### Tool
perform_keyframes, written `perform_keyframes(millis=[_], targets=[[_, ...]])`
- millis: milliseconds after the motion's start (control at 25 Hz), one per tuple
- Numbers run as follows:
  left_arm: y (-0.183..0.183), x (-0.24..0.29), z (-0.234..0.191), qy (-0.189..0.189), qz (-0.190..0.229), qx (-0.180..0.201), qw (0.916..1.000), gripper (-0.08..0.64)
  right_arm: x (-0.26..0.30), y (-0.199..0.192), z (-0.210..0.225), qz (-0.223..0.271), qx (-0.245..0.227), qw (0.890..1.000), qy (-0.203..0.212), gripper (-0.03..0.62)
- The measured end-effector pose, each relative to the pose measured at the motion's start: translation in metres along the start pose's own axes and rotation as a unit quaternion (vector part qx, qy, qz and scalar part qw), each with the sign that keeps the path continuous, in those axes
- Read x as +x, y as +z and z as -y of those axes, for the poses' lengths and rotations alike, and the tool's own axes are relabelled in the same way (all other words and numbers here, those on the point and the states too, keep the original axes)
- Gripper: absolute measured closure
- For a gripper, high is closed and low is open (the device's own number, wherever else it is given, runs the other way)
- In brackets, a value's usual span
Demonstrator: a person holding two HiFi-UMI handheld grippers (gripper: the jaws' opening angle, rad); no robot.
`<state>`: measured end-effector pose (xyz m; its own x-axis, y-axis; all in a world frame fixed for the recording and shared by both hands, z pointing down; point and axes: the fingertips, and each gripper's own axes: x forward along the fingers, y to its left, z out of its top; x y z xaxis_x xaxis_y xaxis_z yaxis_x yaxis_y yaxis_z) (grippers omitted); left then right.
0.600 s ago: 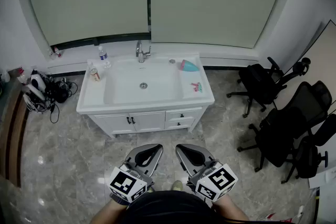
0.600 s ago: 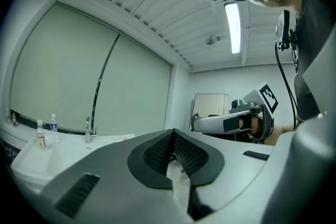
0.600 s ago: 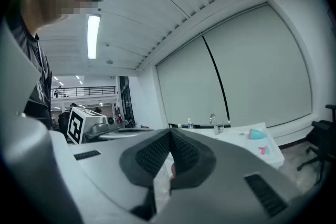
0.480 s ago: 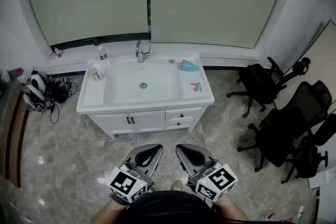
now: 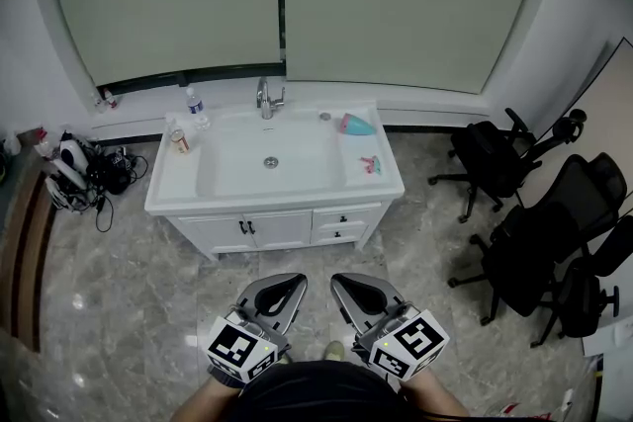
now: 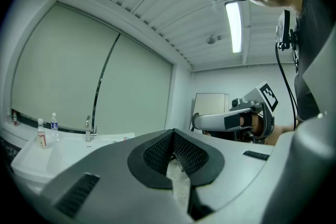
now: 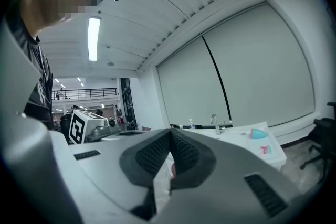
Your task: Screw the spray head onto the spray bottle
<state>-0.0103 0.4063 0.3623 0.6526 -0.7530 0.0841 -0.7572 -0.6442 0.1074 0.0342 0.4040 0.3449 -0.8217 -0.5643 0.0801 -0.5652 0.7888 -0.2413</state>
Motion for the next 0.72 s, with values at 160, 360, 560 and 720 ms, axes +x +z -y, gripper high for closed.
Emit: perform_keyframes(millis=[160,360,560,720], targets=[[-0.002,0.004,0.002,0.001,-0.004,-0.005,1.0000,0.555,-0.004,0.003,0.006,0.015,0.015,1.000,0.005,0.592],[-0.006,0.022,0.008,0.004,-0.009,-0.007,0.9999,0.555,-0.018,0.002,0.027,0.015,0.011,1.000,0.002,0.591],[-0.011,0.052,0.010,0.019,-0.013,-0.010,0.9997,0.555,-0.037,-0.002,0.059,0.019,0.019,1.000,0.002,0.591],[-0.018,0.075,0.022,0.027,-0.025,-0.015,0.9992,0.555,-0.054,-0.009,0.082,0.011,0.028,1.000,0.008,0.591]])
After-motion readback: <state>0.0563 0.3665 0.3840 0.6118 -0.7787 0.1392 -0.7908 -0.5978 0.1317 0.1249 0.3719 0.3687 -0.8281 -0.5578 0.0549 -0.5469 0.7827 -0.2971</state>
